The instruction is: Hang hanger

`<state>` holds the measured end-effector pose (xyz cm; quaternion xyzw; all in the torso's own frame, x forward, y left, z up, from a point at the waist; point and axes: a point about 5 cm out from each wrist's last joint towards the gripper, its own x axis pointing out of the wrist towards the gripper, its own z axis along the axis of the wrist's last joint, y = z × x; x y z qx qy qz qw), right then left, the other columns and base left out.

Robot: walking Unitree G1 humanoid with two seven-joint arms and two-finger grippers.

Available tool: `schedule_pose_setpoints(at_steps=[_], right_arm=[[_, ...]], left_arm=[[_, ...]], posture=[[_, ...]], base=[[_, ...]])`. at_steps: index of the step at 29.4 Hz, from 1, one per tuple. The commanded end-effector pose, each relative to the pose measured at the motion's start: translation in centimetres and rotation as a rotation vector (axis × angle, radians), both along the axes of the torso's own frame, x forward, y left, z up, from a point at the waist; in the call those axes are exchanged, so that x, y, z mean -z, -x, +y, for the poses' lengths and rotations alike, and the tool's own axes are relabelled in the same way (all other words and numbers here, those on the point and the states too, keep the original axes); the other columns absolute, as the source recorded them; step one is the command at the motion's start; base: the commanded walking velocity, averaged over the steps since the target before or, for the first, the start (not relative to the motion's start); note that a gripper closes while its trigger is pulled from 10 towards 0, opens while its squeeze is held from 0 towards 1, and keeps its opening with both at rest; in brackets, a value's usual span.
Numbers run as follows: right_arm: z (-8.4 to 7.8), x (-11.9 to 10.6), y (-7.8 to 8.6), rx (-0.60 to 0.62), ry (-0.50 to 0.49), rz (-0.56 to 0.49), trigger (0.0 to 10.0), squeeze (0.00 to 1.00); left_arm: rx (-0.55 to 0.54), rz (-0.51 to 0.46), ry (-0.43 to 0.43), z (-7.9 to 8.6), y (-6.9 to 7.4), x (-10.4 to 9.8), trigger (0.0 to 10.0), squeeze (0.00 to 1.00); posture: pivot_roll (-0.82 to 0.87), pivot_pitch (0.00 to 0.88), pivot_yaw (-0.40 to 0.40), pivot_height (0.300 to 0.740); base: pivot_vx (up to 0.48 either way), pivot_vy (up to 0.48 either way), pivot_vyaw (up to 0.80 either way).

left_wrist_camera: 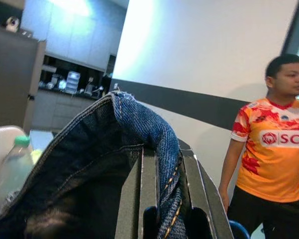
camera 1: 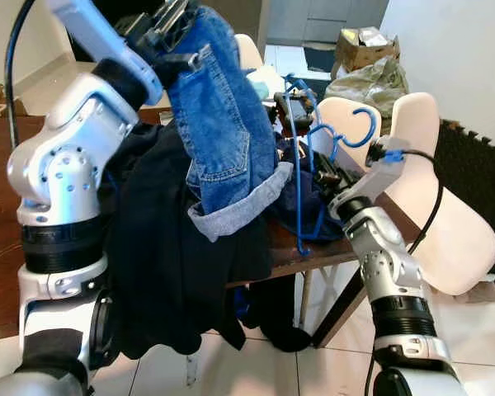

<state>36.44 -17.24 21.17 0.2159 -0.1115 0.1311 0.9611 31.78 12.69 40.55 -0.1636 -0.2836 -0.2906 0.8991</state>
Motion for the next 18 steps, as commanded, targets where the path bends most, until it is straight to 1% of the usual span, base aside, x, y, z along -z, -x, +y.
schedule_pose_setpoints(at_steps=[1,2,3,4,5,7,8,11,12,13,14,18], right_arm=[[-0.4,-0.9,0.3,-0.007,-0.075,-0.046,10.0,0.0],[-0.4,-0.9,0.3,-0.007,-0.075,-0.046,10.0,0.0],[-0.7,-1.4,0.5,-0.021,-0.129,-0.077,10.0,0.0],[-0.7,-1.4,0.5,-0.021,-0.129,-0.077,10.0,0.0],[-1.1,-2.0,0.7,-0.033,-0.18,-0.111,10.0,0.0],[-1.1,-2.0,0.7,-0.033,-0.18,-0.111,10.0,0.0],[-1.5,-2.6,0.9,-0.041,-0.221,-0.143,10.0,0.0],[-1.5,-2.6,0.9,-0.041,-0.221,-0.143,10.0,0.0],[-1.9,-3.0,0.9,-0.042,-0.242,-0.166,10.0,0.0],[-1.9,-3.0,0.9,-0.042,-0.242,-0.166,10.0,0.0],[-2.1,-3.2,1.0,-0.039,-0.242,-0.178,10.0,0.0],[-2.2,-3.3,1.0,-0.035,-0.236,-0.183,10.0,0.0]], left_arm=[[0.011,-0.073,0.016,-0.5,0.5,-1.4,10.0,0.0],[0.011,-0.073,0.016,-0.5,0.5,-1.4,10.0,0.0],[0.006,-0.091,0.027,-0.5,0.6,-2.0,10.0,0.0],[0.006,-0.091,0.027,-0.5,0.6,-2.0,10.0,0.0],[-0.007,-0.111,0.035,-0.4,0.6,-2.5,10.0,0.0],[-0.007,-0.111,0.035,-0.4,0.6,-2.5,10.0,0.0],[-0.017,-0.13,0.044,-0.2,0.7,-3.0,10.0,0.0],[-0.017,-0.13,0.044,-0.2,0.7,-3.0,10.0,0.0],[-0.029,-0.15,0.047,0.1,0.7,-3.6,10.0,0.0],[-0.029,-0.15,0.047,0.1,0.7,-3.6,10.0,0.0],[-0.038,-0.164,0.05,0.4,0.8,-4.0,10.0,0.0],[-0.045,-0.174,0.053,0.7,0.8,-4.3,10.0,0.0]], posture=[[0.16,0.0,-0.026,0.74],[0.16,0.0,-0.026,0.74],[0.16,0.0,-0.026,0.74],[0.16,0.0,-0.026,0.74],[0.15,0.0,-0.023,0.74],[0.15,0.0,-0.023,0.74],[0.15,0.0,-0.023,0.74],[0.15,0.0,-0.023,0.74],[0.15,0.0,-0.018,0.74],[0.15,0.0,-0.018,0.74],[0.14,0.0,-0.017,0.74],[0.15,0.0,-0.017,0.74]], base=[[-0.356,0.0,0.0],[-0.356,0.0,0.0],[-0.375,0.0,0.0],[-0.375,0.0,0.0],[-0.386,0.0,0.0],[-0.386,0.0,0.0],[-0.394,0.0,0.0],[-0.394,0.0,0.0],[-0.394,0.0,0.0],[-0.394,0.0,0.0],[-0.405,0.0,0.0],[-0.409,0.0,0.0]])
